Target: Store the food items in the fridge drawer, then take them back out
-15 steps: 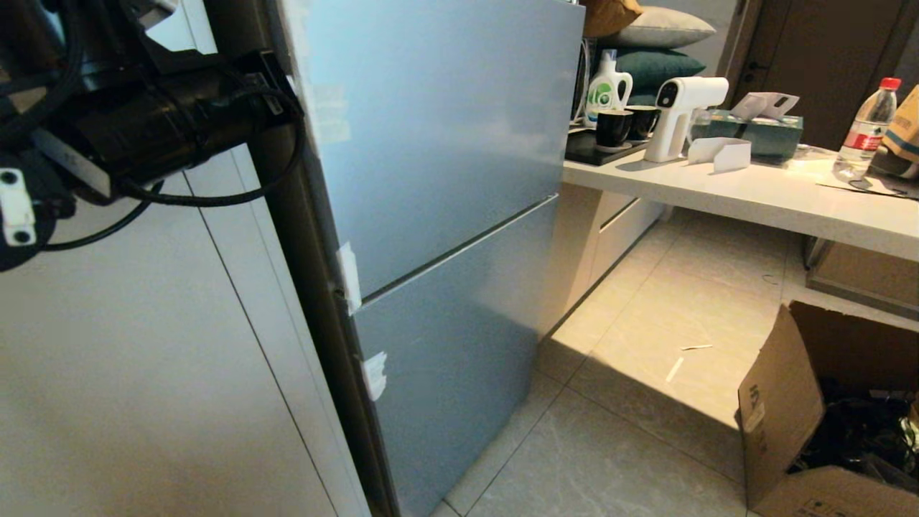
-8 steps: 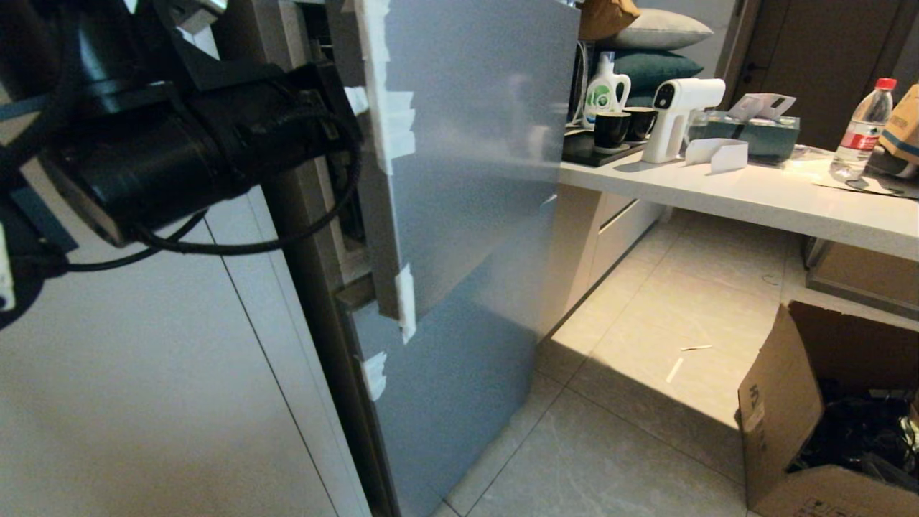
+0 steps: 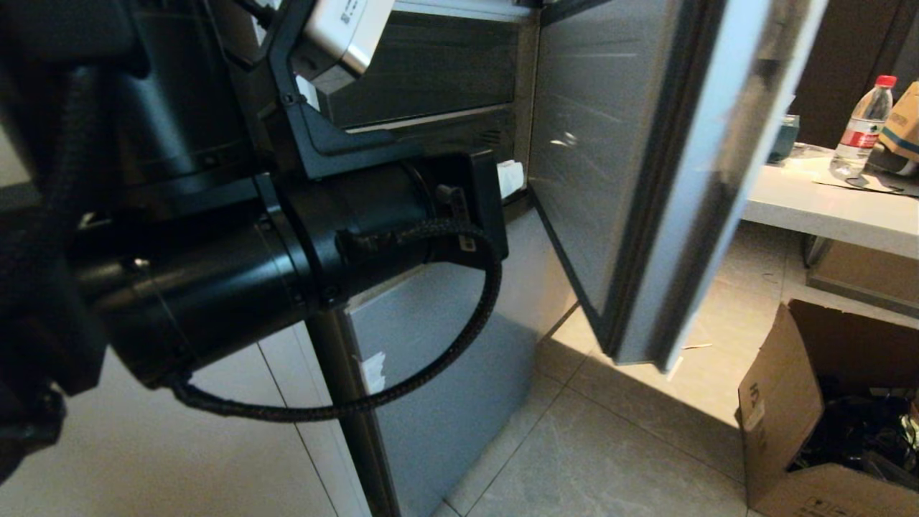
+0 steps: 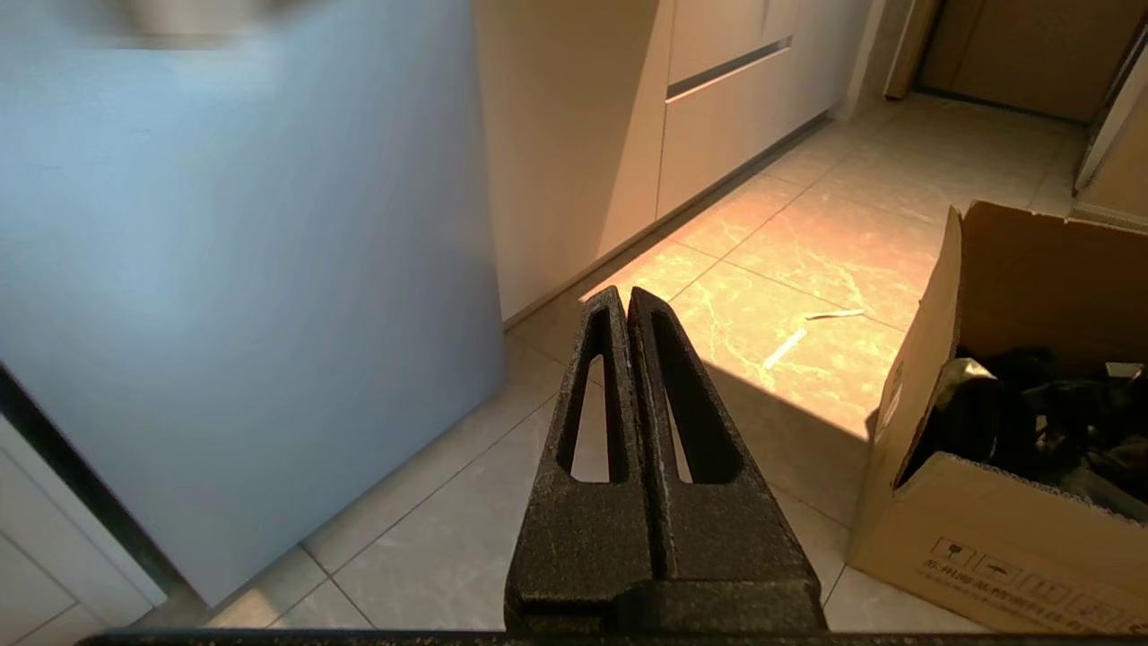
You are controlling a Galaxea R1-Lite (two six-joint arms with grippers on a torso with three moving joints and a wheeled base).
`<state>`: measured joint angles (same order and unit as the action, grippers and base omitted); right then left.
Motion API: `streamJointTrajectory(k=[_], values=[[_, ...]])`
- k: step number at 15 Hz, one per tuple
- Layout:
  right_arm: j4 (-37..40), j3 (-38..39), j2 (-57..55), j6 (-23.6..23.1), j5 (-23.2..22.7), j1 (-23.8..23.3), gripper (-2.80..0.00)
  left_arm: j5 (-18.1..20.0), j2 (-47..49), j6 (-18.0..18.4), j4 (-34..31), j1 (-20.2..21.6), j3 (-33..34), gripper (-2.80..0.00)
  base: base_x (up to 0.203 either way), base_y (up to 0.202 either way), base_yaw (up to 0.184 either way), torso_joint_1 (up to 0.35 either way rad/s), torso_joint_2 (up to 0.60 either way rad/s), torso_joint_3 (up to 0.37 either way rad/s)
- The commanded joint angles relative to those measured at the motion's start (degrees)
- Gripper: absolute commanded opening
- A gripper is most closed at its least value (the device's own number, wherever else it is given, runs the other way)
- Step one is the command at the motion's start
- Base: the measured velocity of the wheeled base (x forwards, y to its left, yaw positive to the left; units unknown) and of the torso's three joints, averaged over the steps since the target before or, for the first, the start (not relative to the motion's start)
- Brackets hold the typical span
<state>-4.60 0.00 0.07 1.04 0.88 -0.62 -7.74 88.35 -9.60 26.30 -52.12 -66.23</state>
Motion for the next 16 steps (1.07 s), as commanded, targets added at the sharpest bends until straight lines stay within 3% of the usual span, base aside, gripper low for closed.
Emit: streamJointTrajectory(k=[1, 4, 7, 12, 16], values=[[-0.06, 1.76, -0.07, 0.02, 0.00, 0.01, -2.80, -2.04, -0.61, -0.15, 0.16, -1.26, -0.11, -2.80, 0.000, 0.000, 0.000, 0.000, 0.00, 0.000], [-0.06, 1.76, -0.07, 0.02, 0.00, 0.01, -2.80, -3.67, -4.39, -0.30, 0.15, 5.38, 0.56, -2.80, 0.000, 0.000, 0.000, 0.000, 0.00, 0.000], [-0.06, 1.76, -0.07, 0.02, 0.00, 0.01, -2.80, -3.88, -15.10, -0.39, -0.19, 13.31, 4.84, -2.80, 0.000, 0.000, 0.000, 0.000, 0.00, 0.000], [-0.06, 1.76, -0.07, 0.02, 0.00, 0.01, -2.80, -4.19, -41.09, -0.20, -3.20, 27.51, 25.72, -2.80, 0.000, 0.000, 0.000, 0.000, 0.00, 0.000], [-0.06, 1.76, -0.07, -0.07, -0.09, 0.01, -2.80, -5.06, -58.65, 1.49, -12.33, 36.44, 46.56, -2.80, 0.000, 0.000, 0.000, 0.000, 0.00, 0.000]])
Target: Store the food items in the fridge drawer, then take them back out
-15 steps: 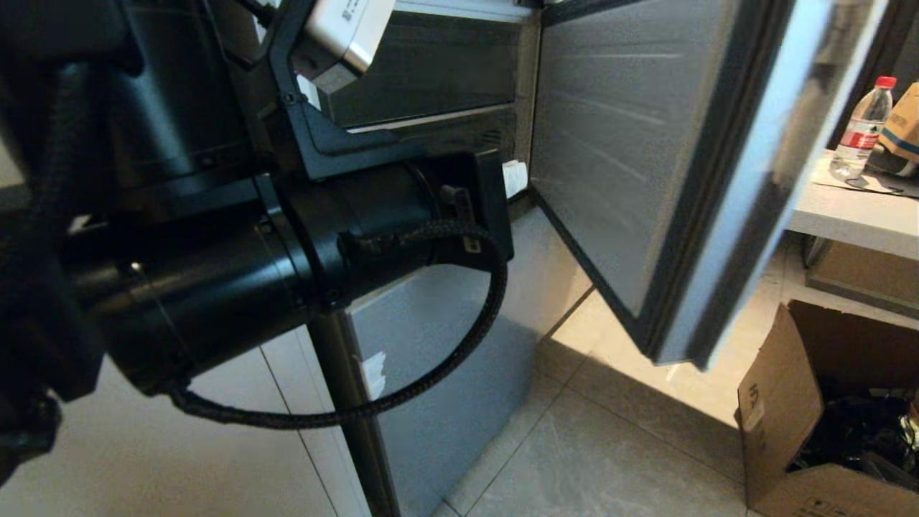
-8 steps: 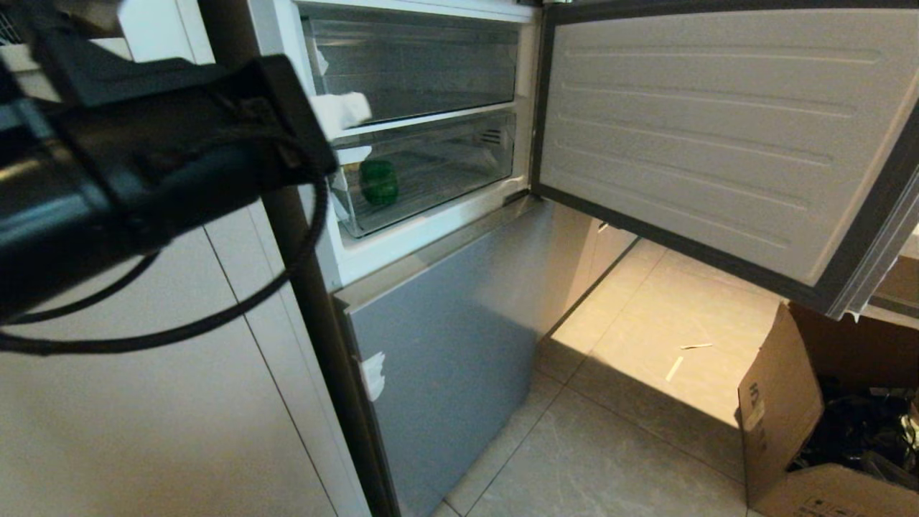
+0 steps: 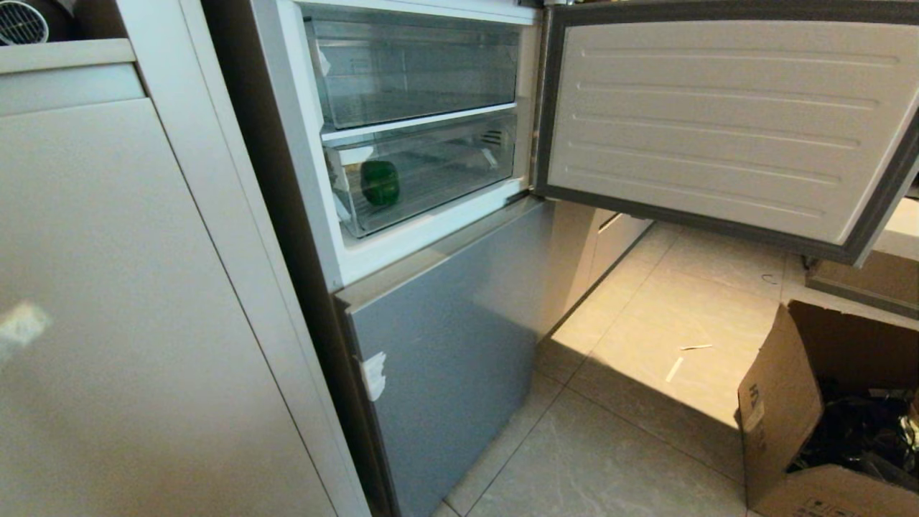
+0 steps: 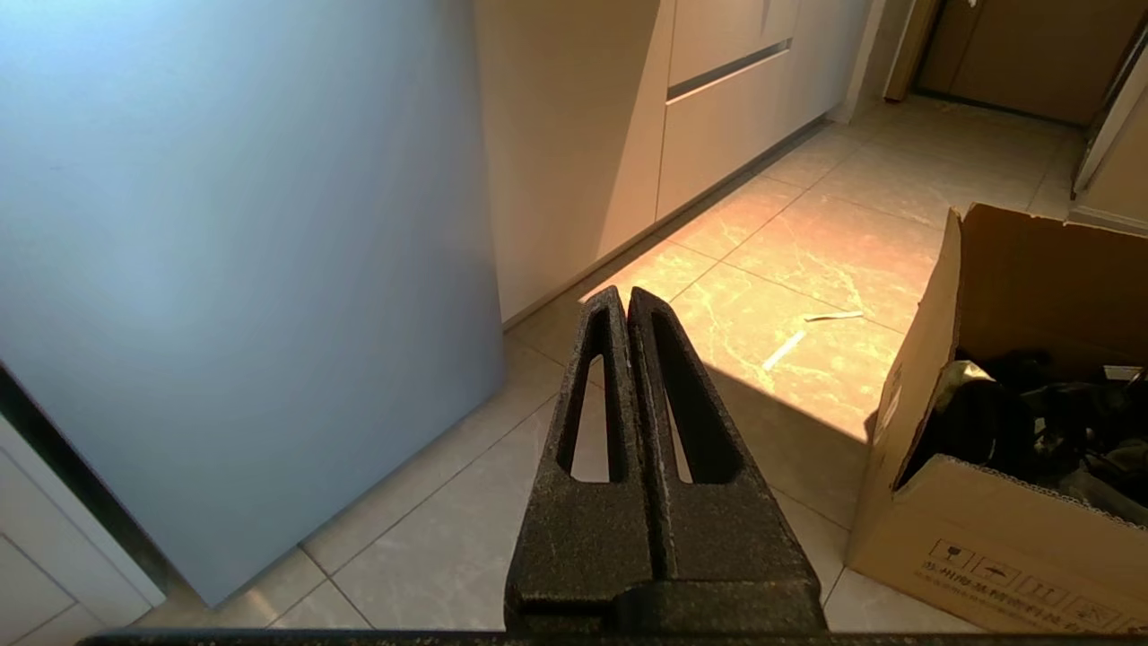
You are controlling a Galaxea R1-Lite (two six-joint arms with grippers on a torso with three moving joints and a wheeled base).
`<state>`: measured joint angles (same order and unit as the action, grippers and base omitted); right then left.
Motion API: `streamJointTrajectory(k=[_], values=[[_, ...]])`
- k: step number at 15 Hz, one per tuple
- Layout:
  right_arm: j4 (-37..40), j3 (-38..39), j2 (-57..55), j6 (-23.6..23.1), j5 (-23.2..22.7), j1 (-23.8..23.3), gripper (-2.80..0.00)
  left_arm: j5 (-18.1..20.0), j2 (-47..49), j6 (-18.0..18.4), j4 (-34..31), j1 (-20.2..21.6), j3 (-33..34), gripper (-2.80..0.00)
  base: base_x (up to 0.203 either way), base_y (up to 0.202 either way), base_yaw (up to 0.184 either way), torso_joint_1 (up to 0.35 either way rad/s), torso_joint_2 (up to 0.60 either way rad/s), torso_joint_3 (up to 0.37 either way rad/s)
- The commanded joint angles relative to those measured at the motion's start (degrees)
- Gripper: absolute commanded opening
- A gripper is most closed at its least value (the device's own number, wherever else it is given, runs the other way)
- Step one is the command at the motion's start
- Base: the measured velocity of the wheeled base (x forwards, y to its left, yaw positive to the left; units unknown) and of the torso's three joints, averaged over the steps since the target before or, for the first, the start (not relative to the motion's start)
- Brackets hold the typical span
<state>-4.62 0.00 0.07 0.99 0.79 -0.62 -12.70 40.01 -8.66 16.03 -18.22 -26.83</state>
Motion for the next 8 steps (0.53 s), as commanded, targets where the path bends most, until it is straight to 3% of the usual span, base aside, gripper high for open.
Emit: streamJointTrajectory(k=[1, 5, 6, 8], values=[[-0.04, 1.76, -0.07, -0.02, 0.00, 0.01, -2.80, 0.15, -13.97, 1.62, -4.29, 3.21, 11.77, -2.80, 0.000, 0.000, 0.000, 0.000, 0.00, 0.000], [-0.04, 1.67, -0.07, -0.28, 0.00, 0.01, -2.80, 4.11, -23.52, 4.11, -13.80, 4.15, 24.42, -2.80, 0.000, 0.000, 0.000, 0.000, 0.00, 0.000], [-0.04, 1.76, -0.07, -0.11, 0.00, 0.01, -2.80, 6.71, -23.76, 4.14, -14.86, 4.21, 24.92, -2.80, 0.000, 0.000, 0.000, 0.000, 0.00, 0.000], [-0.04, 1.76, -0.07, -0.55, 0.00, 0.01, -2.80, 7.99, -23.80, 5.77, -18.22, 4.36, 24.12, -2.80, 0.000, 0.000, 0.000, 0.000, 0.00, 0.000]])
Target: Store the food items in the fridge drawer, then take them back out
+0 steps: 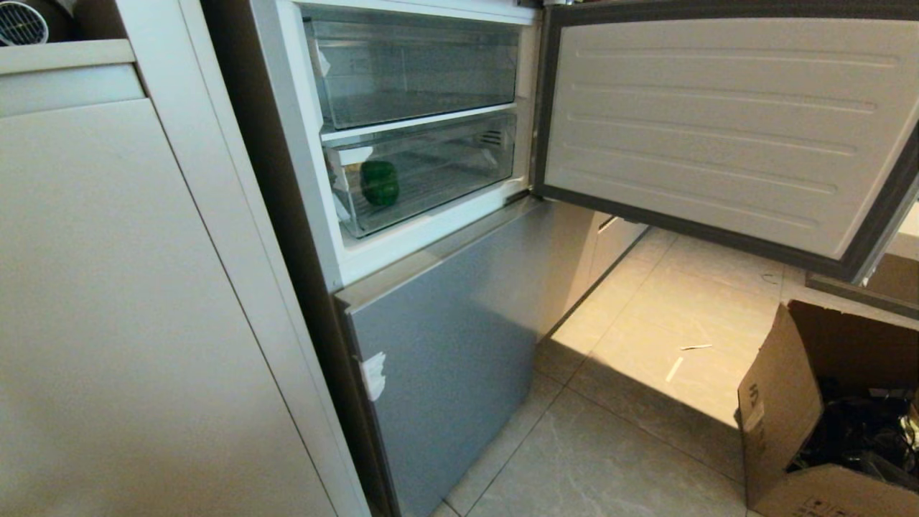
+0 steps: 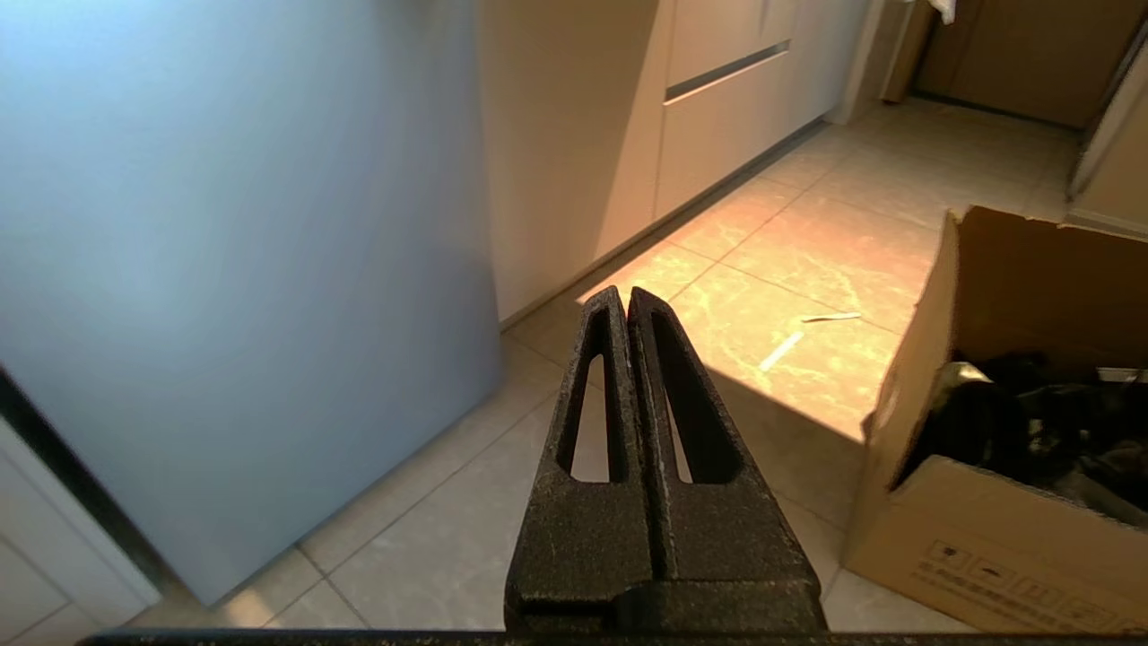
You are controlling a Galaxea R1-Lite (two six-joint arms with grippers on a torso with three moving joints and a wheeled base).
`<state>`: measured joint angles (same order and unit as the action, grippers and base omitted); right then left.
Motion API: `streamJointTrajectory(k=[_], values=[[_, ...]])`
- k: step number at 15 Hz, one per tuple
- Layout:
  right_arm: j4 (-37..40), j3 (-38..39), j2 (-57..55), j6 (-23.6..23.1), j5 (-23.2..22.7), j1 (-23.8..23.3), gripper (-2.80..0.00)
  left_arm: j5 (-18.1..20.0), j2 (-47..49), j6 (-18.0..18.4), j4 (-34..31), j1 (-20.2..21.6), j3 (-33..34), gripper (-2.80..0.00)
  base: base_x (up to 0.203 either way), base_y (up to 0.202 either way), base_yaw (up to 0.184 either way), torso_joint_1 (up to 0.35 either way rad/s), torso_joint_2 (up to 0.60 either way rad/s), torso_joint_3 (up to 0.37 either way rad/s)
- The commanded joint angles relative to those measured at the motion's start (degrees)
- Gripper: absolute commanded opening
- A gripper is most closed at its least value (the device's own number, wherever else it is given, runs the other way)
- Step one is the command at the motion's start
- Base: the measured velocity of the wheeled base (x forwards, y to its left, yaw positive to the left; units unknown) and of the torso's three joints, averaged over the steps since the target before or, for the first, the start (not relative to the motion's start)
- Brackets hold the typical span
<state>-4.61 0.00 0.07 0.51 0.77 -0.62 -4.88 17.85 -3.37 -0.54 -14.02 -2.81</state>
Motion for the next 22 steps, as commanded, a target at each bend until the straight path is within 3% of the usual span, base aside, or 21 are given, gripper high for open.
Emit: streamJointTrajectory(k=[1, 4, 6, 7, 10, 12, 15, 19, 22], values=[[0.01, 1.67, -0.07, -0.07, 0.02, 0.01, -2.80, -0.05, -1.56, 0.68, -5.74, 1.28, -1.05, -2.80, 0.000, 0.000, 0.000, 0.000, 0.00, 0.000], [0.04, 1.67, -0.07, -0.15, 0.02, 0.01, -2.80, -0.03, -1.59, 0.35, -9.14, 5.49, -2.31, -2.80, 0.000, 0.000, 0.000, 0.000, 0.00, 0.000], [0.04, 1.67, -0.07, -0.15, 0.02, 0.01, -2.80, 1.71, -1.59, 0.64, -3.62, 5.49, -0.36, -2.80, 0.000, 0.000, 0.000, 0.000, 0.00, 0.000], [0.04, 1.67, -0.07, -0.15, 0.02, 0.01, -2.80, 4.87, -1.52, 1.46, -1.08, 5.38, 0.85, -2.80, 0.000, 0.000, 0.000, 0.000, 0.00, 0.000], [-0.04, 1.67, -0.07, -0.07, 0.02, 0.01, -2.80, 3.73, -1.59, 2.49, -5.39, 6.28, -0.26, -2.80, 0.000, 0.000, 0.000, 0.000, 0.00, 0.000], [0.01, 1.76, -0.07, 0.37, 0.02, 0.01, -2.80, 3.72, -1.59, 2.02, -3.19, 6.40, 0.44, -2.80, 0.000, 0.000, 0.000, 0.000, 0.00, 0.000], [-0.04, 1.76, -0.05, 0.25, 0.02, 0.01, -2.80, 3.81, -2.09, 3.07, -4.85, 13.37, 0.00, -2.80, 0.000, 0.000, 0.000, 0.000, 0.00, 0.000], [-0.04, 1.76, 0.00, 0.23, 0.02, 0.01, -2.80, 5.43, -15.90, 5.28, -5.03, 13.47, 0.19, -2.80, 0.000, 0.000, 0.000, 0.000, 0.00, 0.000], [-0.04, 1.76, -0.07, 0.46, 0.11, 0.01, -2.80, 6.14, -17.70, 5.74, -4.38, 13.58, 0.79, -2.80, 0.000, 0.000, 0.000, 0.000, 0.00, 0.000]])
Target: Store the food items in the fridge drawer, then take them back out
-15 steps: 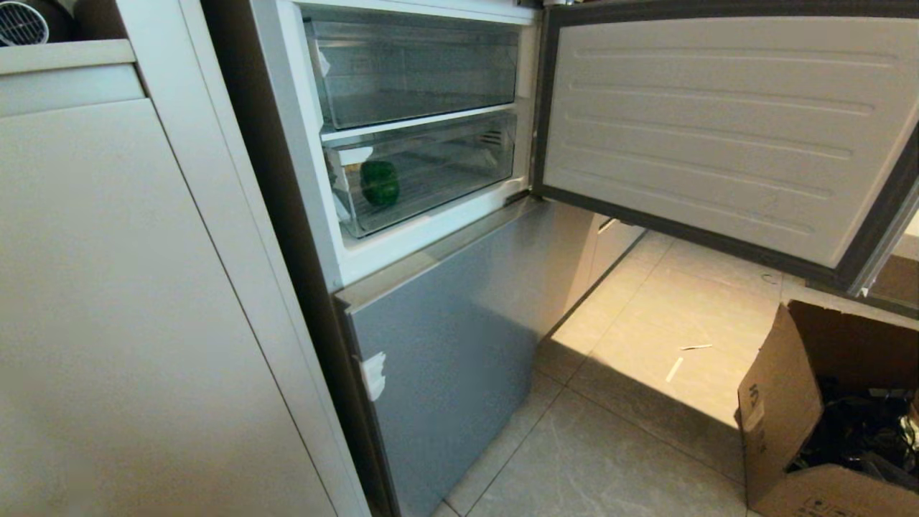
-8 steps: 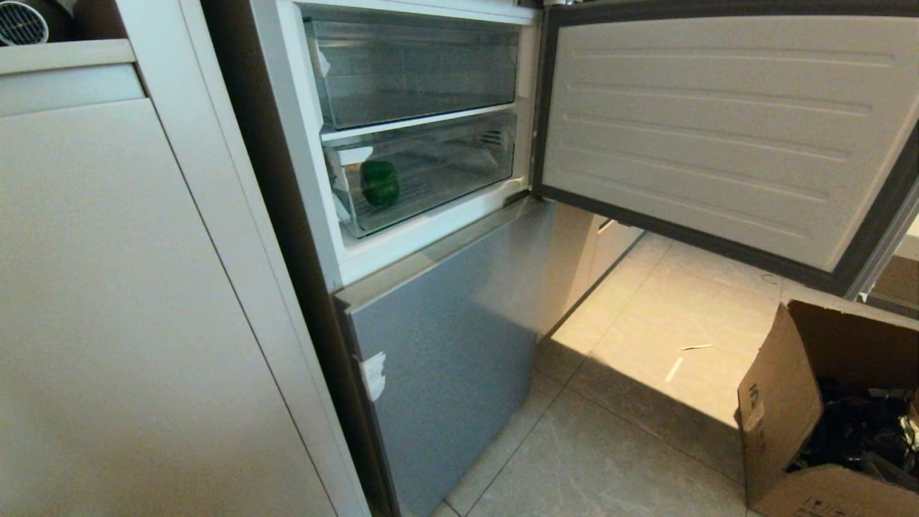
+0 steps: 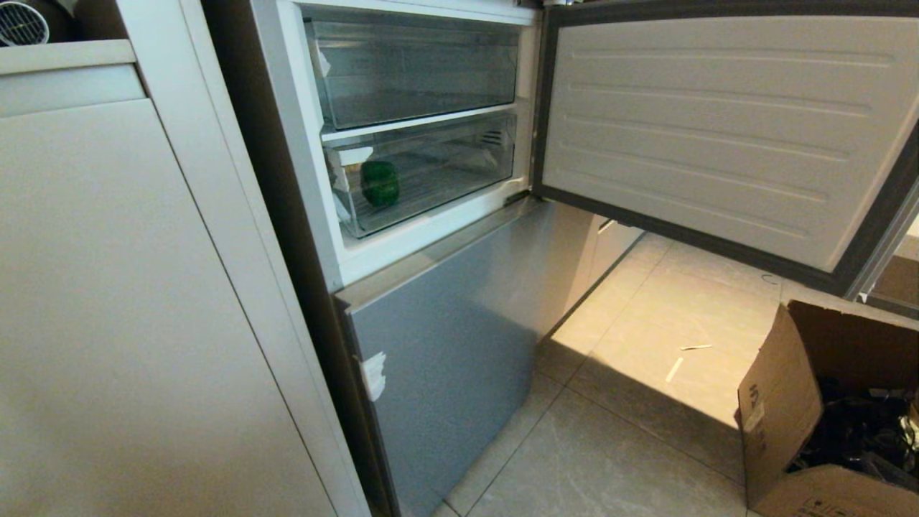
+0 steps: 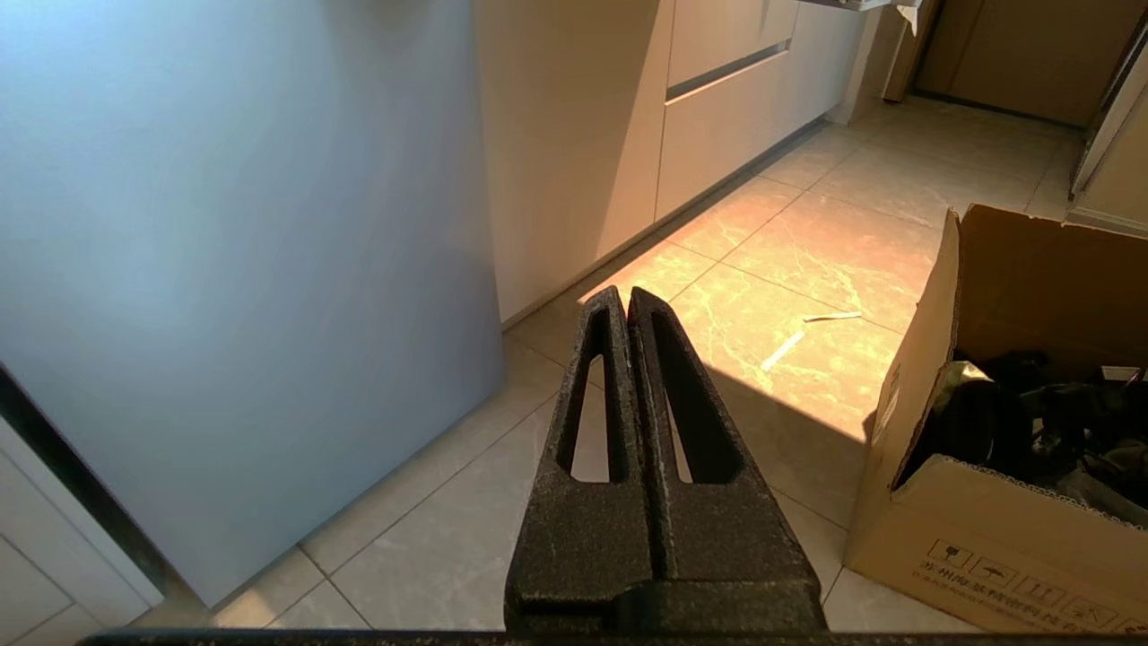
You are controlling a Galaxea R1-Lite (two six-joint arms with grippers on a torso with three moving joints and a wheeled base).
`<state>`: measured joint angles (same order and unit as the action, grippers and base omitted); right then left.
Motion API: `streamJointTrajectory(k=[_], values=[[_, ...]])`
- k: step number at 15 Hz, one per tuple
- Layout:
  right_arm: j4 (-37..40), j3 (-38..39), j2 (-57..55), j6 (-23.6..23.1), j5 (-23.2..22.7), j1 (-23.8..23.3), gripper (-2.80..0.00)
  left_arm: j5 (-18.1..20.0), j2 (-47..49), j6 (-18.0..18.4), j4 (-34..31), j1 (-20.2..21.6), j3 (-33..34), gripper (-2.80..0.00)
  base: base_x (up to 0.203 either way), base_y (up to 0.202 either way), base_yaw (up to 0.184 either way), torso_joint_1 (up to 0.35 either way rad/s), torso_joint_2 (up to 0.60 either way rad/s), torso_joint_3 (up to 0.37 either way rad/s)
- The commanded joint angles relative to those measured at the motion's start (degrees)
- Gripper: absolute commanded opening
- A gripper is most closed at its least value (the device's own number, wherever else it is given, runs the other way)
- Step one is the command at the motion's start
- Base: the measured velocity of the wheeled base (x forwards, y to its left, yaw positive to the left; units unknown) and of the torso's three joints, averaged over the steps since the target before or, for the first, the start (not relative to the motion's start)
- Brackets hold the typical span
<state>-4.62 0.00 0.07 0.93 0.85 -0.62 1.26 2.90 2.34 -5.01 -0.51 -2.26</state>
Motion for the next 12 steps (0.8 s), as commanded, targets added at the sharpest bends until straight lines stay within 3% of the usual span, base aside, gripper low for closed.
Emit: streamJointTrajectory(k=[1, 8, 12], values=[[-0.04, 1.76, -0.07, 0.03, 0.03, 0.01, -2.80, 0.06, -2.81, -0.14, 0.09, 0.07, 0.23, -2.80, 0.000, 0.000, 0.000, 0.000, 0.00, 0.000], [-0.04, 1.76, -0.07, -0.05, 0.00, 0.01, -2.80, -0.11, -2.81, -0.23, 0.09, 0.07, 0.23, -2.80, 0.000, 0.000, 0.000, 0.000, 0.00, 0.000], [-0.04, 1.76, 0.01, -0.01, 0.01, 0.01, -2.80, -0.11, -2.81, -0.23, 0.09, 0.07, 0.23, -2.80, 0.002, -0.006, 0.134, 0.002, 0.00, 0.003]])
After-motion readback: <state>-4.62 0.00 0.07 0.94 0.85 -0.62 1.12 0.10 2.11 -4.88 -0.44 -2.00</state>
